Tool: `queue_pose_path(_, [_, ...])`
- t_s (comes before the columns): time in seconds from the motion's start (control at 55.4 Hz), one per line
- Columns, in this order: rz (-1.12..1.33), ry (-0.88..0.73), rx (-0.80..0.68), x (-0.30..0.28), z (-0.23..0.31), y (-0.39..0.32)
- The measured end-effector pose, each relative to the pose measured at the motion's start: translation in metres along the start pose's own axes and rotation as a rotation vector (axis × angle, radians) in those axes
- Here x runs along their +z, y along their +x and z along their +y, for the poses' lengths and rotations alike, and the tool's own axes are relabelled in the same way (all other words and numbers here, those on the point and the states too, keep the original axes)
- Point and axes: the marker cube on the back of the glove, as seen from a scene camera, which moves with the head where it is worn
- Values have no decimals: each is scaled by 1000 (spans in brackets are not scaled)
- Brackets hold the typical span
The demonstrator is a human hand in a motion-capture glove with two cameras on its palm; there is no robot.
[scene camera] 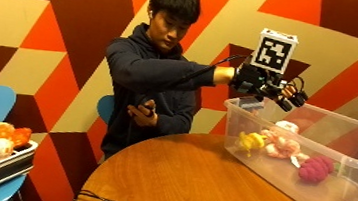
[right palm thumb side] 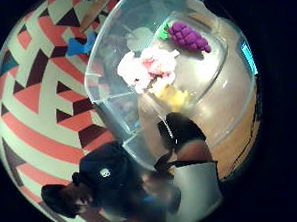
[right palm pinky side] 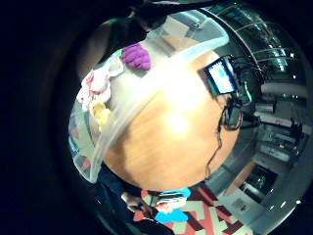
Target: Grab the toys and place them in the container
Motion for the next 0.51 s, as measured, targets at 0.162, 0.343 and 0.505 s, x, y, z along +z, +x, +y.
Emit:
queue_pose_path(0.162, [11,19,78,-6,21,16])
queue_pose_path(0.343, [5,5,81,-2,47,32])
queue_pose_path(0.505, [-37,40,87,-6,76,52])
